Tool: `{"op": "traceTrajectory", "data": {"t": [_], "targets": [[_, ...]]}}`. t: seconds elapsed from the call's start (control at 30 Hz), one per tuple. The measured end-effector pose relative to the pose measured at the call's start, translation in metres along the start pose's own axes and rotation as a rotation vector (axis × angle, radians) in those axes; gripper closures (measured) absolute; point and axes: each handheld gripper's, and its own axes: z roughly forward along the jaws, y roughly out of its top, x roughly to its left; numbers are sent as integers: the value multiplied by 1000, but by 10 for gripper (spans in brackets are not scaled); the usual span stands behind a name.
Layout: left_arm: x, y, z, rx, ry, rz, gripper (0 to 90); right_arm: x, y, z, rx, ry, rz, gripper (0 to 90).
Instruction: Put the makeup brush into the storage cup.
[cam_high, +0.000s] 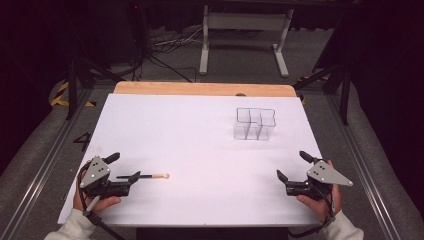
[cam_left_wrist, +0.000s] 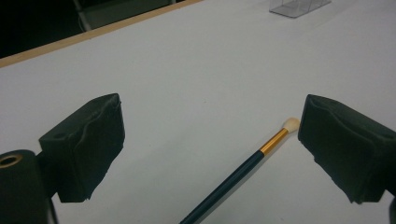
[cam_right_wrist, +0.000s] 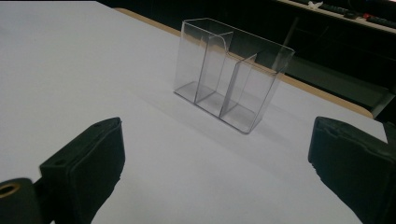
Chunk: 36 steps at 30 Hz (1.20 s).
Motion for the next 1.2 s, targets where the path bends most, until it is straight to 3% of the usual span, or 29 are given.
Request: {"op": "traceTrajectory", "data": {"t": [0.4,0.5,0.63,0.7,0.73,0.77,0.87,1.0,1.1,1.13,1.2], "targets": [[-2,2,0,32,-15,40,73,-1,-1,-2,6,-18,-1,68],[-4,6,2,71,-45,68,73,-1,-1,-3,7,-16,0,69],[-4,8,7,116,-40,88,89,-1,-3,-2,18,-15,-4,70],[-4,9,9,143,-32,111,98,0,-2,-4,21,-16,-2,71],[-4,12,11,176,-28,149,100,0,-2,-4,20,-14,-2,71],[-4,12,11,176,-28,149,113,0,-2,-4,21,-15,-2,72],[-3,21,11,214,-77,205,161,1,-3,-4,30,-1,-7,71],[2,34,15,286,-57,279,202,5,-2,-1,47,34,-38,72],[8,44,20,341,-89,311,206,6,-3,2,64,41,-42,72],[9,49,22,373,-114,331,206,6,-3,2,66,43,-43,73],[9,57,26,422,-122,374,227,6,-5,4,84,58,-44,78]]}}
